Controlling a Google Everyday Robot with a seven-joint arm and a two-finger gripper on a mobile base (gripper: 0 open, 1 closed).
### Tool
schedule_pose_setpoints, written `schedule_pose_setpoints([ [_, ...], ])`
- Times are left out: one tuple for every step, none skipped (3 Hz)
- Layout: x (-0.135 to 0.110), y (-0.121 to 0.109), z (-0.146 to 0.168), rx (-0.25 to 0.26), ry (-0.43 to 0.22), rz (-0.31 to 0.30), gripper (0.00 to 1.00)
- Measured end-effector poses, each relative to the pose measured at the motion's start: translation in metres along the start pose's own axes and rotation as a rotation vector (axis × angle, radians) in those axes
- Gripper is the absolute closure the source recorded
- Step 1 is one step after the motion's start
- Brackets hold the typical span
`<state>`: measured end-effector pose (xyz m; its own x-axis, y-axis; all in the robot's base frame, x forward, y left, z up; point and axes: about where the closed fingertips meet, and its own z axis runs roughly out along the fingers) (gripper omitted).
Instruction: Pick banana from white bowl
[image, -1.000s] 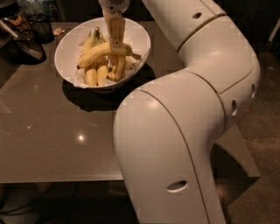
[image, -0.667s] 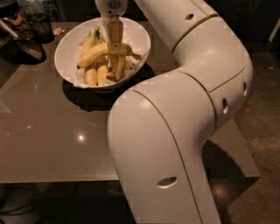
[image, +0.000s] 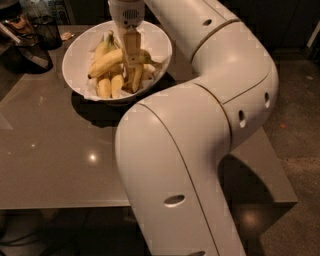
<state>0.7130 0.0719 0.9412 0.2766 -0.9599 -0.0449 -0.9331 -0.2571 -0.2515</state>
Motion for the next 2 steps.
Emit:
schedule_pose_setpoints([
  [0.002, 0.000, 0.010, -0.020, 0.005, 0.000, 0.29],
  [0.002, 0.000, 0.020, -0.041, 0.010, -0.002, 0.28],
])
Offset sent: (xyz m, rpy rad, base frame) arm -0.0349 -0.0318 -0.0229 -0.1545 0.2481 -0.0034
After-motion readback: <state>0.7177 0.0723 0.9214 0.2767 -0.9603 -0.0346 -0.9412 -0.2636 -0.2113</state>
